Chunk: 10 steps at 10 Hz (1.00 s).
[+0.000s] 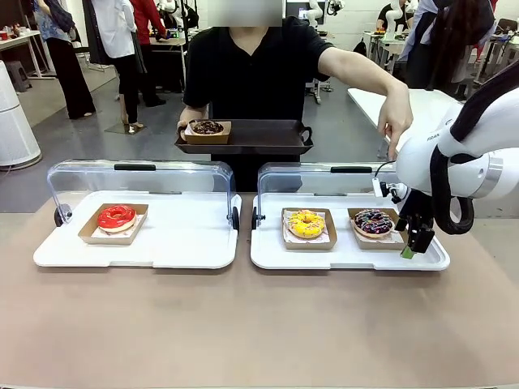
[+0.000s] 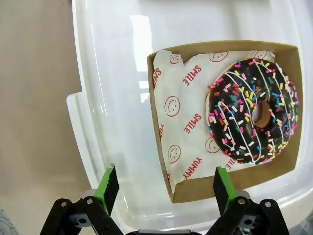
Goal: Provide the desired donut to the person.
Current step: Pick up and lift the Paper togo box containing the Donut pointed at by the person.
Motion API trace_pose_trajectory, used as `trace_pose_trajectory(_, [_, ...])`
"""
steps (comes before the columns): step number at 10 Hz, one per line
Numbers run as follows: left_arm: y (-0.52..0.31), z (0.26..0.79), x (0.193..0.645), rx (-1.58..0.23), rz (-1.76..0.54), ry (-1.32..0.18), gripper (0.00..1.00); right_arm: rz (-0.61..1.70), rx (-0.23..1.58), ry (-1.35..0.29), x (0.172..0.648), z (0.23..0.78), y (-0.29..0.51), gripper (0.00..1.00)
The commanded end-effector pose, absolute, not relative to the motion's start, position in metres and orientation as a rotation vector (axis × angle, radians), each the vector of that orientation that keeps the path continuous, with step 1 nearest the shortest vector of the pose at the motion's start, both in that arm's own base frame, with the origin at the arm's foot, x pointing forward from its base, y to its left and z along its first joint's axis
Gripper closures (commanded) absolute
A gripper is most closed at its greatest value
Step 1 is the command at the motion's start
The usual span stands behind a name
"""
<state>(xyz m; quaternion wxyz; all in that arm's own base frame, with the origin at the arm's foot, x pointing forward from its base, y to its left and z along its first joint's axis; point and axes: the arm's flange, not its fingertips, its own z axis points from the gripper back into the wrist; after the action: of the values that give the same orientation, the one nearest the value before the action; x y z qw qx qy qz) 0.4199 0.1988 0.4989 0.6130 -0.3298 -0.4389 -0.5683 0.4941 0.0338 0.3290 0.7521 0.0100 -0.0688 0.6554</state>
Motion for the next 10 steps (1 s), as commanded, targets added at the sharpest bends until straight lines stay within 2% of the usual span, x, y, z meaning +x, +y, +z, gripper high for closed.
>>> trace_pose_trajectory(1, [0.1996,0.5004,0.4191,-0.758,-1.311,-1.016,0.0,1.449,0.025,-0.159,0.5016,0.3271,0.031,0.0])
trace_pose_trajectory(2, [0.1996,0.5004,0.4191,-0.758,-1.311,-1.016,0.0,1.457,0.026,-0.164,0.5015,0.3269,0.0304,0.1])
trace_pose_trajectory(3, [0.1996,0.5004,0.4191,-0.758,-1.311,-1.016,0.0,1.461,0.028,-0.166,0.502,0.3262,0.0306,0.59])
trace_pose_trajectory(4, [0.1996,0.5004,0.4191,-0.758,-1.311,-1.016,0.0,1.46,0.03,-0.169,0.5026,0.3261,0.031,0.69])
trace_pose_trajectory(5, [0.1996,0.5004,0.4191,-0.758,-1.311,-1.016,0.0,1.461,0.035,-0.168,0.5025,0.3255,0.0311,1.0])
trace_pose_trajectory(7, [0.1996,0.5004,0.4191,-0.758,-1.311,-1.016,0.0,1.467,0.068,-0.169,0.5023,0.3248,0.0305,1.0])
trace_pose_trajectory(8, [0.1996,0.5004,0.4191,-0.758,-1.311,-1.016,0.0,1.467,0.072,-0.172,0.5027,0.3249,0.0297,0.96])
trace_pose_trajectory(9, [0.1996,0.5004,0.4191,-0.758,-1.311,-1.016,0.0,1.475,0.092,-0.175,0.5019,0.3245,0.0291,1.0])
trace_pose_trajectory(10, [0.1996,0.5004,0.4191,-0.758,-1.311,-1.016,0.0,1.481,0.097,-0.176,0.5014,0.3245,0.0285,1.0])
